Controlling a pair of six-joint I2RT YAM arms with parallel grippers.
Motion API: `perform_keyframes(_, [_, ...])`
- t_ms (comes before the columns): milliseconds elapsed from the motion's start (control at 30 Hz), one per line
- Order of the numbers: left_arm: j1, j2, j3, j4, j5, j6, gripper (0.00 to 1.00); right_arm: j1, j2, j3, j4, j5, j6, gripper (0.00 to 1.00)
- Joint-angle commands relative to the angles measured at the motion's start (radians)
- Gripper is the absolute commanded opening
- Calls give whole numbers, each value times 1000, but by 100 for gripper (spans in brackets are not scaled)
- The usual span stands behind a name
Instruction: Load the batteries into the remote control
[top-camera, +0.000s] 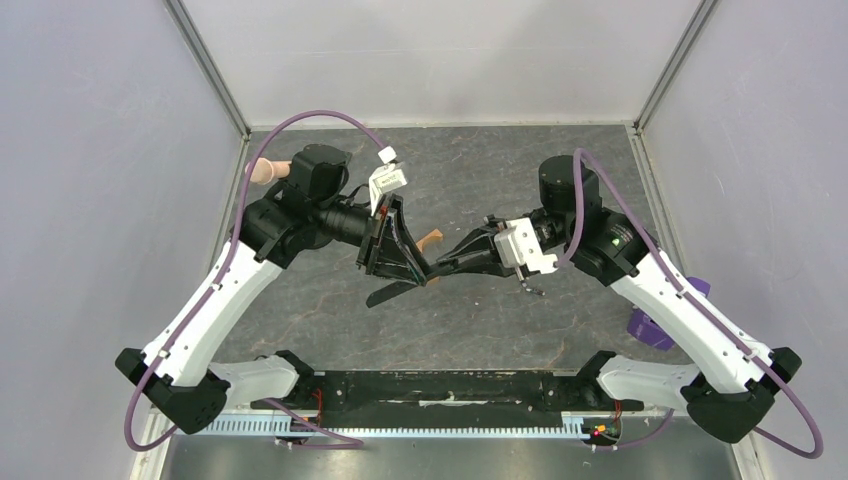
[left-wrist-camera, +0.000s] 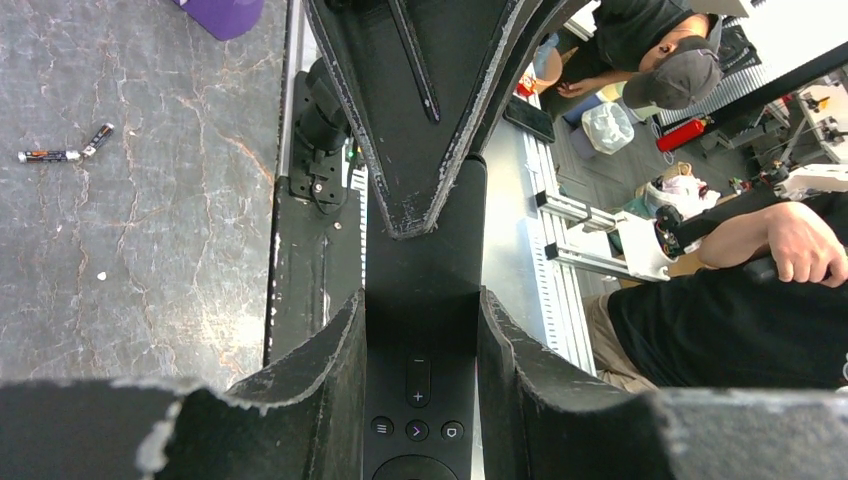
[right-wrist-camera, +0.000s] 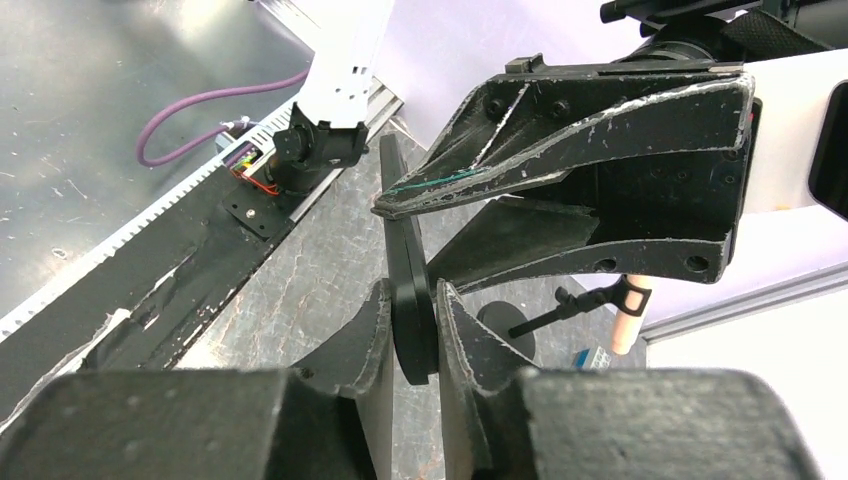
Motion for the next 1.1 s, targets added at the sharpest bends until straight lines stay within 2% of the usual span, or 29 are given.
perform_keyframes(0, [-6,-9,44,45,4,39,27,3,3,29,14,17,-13,0])
perform_keyframes(33, [-6,-11,46,44,-1,42,36,3,1,29,15,21,-13,0])
perform_keyframes(100, [-5,-18,50,44,-29,48,62,3,-2,29,15,28,-11,0])
perform_keyframes(167, [-5,-28,59,45,-90,53,73,3,-5,29,20,39,8,0])
perform_keyframes(233, [-6,-51,62,65,-200,44,75,3,-13,25,35,62,51,0])
perform_keyframes(333, [-4,-114,38,146,-438,2,76,3,-31,-5,127,162,241,0])
perform_keyframes(467, [-4,-228,-76,344,-758,-102,77,2,-66,-72,287,262,549,0])
perform_keyframes(567, [-4,-305,-177,481,-937,-195,77,2,-85,-118,336,325,692,0])
perform_keyframes(700, [-4,-366,-259,555,-1061,-313,77,3,-108,-186,413,449,871,0])
perform_keyframes(900, [-4,-434,-342,574,-1179,-442,77,3,-89,-231,536,661,1159,0])
perform_keyframes(1067, [-4,-478,-424,579,-1315,-653,78,3,-66,-243,669,843,1375,0])
